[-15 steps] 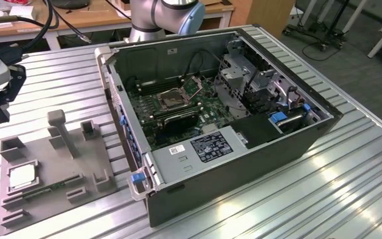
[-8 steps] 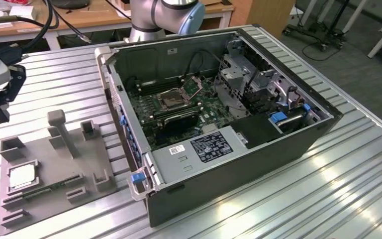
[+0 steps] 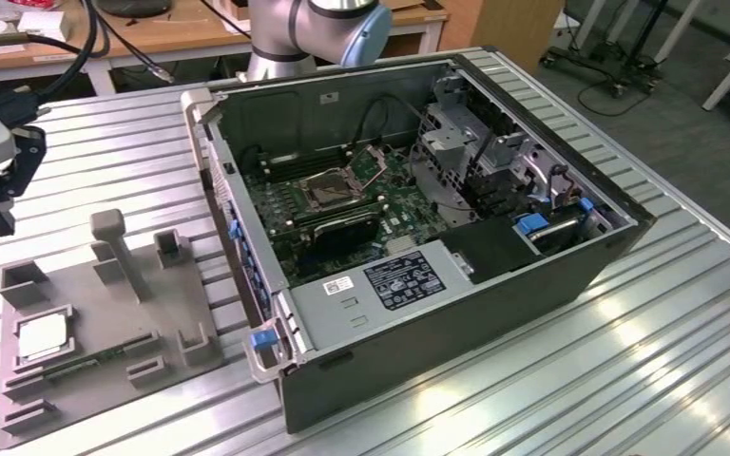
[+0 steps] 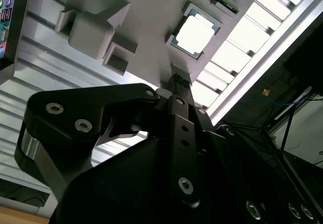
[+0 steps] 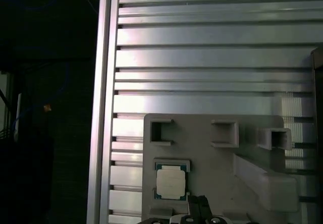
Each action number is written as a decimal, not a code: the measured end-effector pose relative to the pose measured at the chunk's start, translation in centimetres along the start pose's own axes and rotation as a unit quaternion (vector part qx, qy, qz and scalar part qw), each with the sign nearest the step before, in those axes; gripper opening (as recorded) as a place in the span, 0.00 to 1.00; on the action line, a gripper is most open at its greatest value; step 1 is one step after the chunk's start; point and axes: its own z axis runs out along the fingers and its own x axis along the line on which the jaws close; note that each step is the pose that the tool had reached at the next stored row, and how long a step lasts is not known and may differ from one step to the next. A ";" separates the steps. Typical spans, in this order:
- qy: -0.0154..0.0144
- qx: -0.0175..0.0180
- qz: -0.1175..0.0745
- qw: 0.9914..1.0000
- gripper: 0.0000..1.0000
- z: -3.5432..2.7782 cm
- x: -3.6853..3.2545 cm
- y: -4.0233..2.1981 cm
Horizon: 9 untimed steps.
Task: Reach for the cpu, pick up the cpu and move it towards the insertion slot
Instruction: 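Reach for the cpu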
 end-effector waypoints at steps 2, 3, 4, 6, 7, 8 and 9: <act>0.000 0.000 0.000 1.000 0.10 0.16 0.11 -0.02; 0.000 0.000 0.000 1.000 0.10 0.25 0.15 -0.03; 0.000 0.000 0.000 1.000 0.10 0.35 0.17 -0.04; 0.000 0.000 0.000 1.000 0.10 0.47 0.20 -0.05; 0.000 0.000 0.000 1.000 0.10 0.47 0.20 -0.05; 0.000 0.000 0.000 1.000 0.10 0.47 0.21 -0.05; 0.000 0.000 0.000 1.000 0.10 0.48 0.21 -0.05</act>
